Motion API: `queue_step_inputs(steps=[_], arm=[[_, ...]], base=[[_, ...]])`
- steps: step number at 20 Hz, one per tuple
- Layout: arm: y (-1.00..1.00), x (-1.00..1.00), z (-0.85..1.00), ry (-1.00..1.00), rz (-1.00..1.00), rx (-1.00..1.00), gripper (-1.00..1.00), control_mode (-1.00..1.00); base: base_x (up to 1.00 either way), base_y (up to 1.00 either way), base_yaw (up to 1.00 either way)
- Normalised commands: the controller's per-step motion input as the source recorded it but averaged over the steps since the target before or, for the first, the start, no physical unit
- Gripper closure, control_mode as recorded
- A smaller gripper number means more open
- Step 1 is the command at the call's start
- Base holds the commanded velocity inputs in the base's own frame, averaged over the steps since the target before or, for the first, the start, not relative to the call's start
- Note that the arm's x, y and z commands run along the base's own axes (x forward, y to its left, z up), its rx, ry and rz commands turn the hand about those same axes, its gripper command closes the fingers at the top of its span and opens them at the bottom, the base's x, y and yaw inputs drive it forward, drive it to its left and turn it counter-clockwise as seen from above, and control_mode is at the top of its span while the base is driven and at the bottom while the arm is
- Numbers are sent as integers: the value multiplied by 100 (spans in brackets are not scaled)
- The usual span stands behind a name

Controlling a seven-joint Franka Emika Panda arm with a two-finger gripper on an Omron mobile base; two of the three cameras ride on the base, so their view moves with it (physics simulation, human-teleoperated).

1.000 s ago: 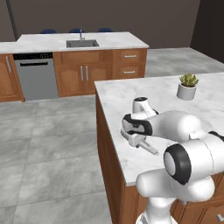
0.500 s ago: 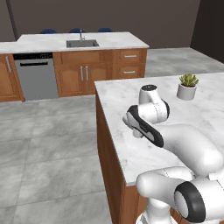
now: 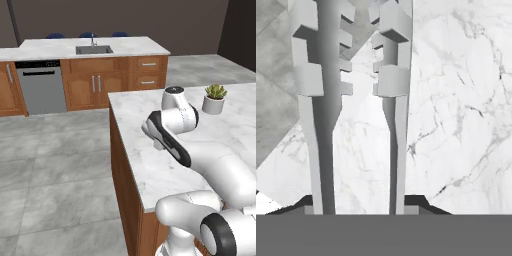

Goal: Pick up the tongs from the counter and place them near the plate next to the oven.

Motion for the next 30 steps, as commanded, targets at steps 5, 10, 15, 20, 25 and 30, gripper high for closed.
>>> queue_step_inputs(steps=[5, 10, 15, 20, 25, 30], arm=[[0, -47, 0, -4, 0, 0, 100, -100], [0, 0, 0, 0, 0, 0, 100, 100], [0, 0, 0, 0, 0, 0, 100, 100], [0, 0, 0, 0, 0, 0, 100, 100], [0, 0, 0, 0, 0, 0, 100, 100], [0, 0, 0, 0, 0, 0, 100, 100]], base=[[0, 0, 0], [-58, 0, 1], [-58, 0, 3], [-53, 0, 8], [-43, 0, 21], [-37, 0, 27]])
